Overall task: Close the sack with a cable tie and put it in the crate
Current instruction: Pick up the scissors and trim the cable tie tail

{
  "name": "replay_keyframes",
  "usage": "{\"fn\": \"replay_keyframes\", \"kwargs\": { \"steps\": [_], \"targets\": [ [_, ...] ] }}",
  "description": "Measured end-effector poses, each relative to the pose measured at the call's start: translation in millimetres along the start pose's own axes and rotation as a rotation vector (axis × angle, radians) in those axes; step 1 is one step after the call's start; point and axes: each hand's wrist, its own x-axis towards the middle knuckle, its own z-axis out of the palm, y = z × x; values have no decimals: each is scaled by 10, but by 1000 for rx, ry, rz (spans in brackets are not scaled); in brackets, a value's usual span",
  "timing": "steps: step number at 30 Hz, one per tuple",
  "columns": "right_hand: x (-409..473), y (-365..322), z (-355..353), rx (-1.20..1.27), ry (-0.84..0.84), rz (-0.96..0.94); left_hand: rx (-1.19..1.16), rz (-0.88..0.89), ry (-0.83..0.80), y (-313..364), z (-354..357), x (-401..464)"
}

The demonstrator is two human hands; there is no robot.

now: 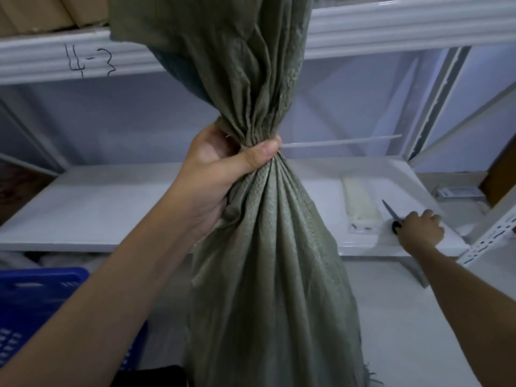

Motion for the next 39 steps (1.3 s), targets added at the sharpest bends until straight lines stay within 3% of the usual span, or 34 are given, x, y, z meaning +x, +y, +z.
{"fn": "replay_keyframes", "kwargs": {
  "steps": [9, 12, 14, 17, 20, 34, 39],
  "targets": [
    [-110, 55, -212, 269, -214, 180, 17, 0, -30, 13, -29, -30],
    [-231, 136, -298, 414, -185, 228, -3, -4, -22, 5, -37, -34],
    [-311, 140, -372, 729, -160, 294, 4, 1, -19, 0, -41, -45],
    [-497, 45, -585, 1436, -301, 316, 9, 1, -5, 6, -32, -77],
    [-781, -99, -934, 1737, -471, 279, -16, -22, 6, 14, -35, -112],
    [-2969, -68, -2250, 1677, -920, -293, -90, -65, 41, 113, -151, -393],
    [-3467, -64, -2330, 1601, -931, -533, -106, -97, 48, 137, -134, -468]
  ]
}}
